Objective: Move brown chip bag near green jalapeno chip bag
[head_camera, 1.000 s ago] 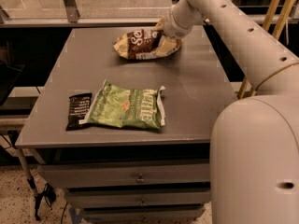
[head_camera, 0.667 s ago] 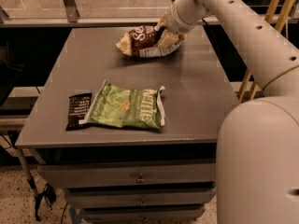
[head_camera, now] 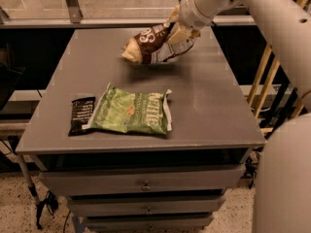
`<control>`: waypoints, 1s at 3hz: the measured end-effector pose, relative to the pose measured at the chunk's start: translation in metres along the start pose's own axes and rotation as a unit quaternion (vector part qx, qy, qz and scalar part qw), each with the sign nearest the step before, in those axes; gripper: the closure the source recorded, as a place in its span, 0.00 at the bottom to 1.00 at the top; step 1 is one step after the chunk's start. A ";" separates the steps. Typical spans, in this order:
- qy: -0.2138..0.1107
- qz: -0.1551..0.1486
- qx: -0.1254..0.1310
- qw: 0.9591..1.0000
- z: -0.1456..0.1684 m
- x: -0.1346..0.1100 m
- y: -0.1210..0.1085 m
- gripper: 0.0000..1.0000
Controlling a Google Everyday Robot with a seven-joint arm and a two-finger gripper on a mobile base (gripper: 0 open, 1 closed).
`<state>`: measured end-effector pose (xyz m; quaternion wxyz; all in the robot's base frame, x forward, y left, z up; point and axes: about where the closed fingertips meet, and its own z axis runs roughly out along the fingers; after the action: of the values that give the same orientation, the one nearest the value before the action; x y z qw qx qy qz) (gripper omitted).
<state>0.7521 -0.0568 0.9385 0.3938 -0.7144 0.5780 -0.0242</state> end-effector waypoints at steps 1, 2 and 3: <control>-0.009 0.031 -0.010 0.999 -0.041 -0.020 0.020 1.00; -0.027 0.099 -0.010 0.995 -0.073 -0.040 0.048 1.00; -0.032 0.186 -0.025 0.982 -0.079 -0.046 0.083 1.00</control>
Offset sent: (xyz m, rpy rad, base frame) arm -0.1491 -0.0114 0.0417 0.2775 0.2644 -0.2352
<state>0.6310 -0.0623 0.9633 0.3914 -0.6046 0.6883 0.0865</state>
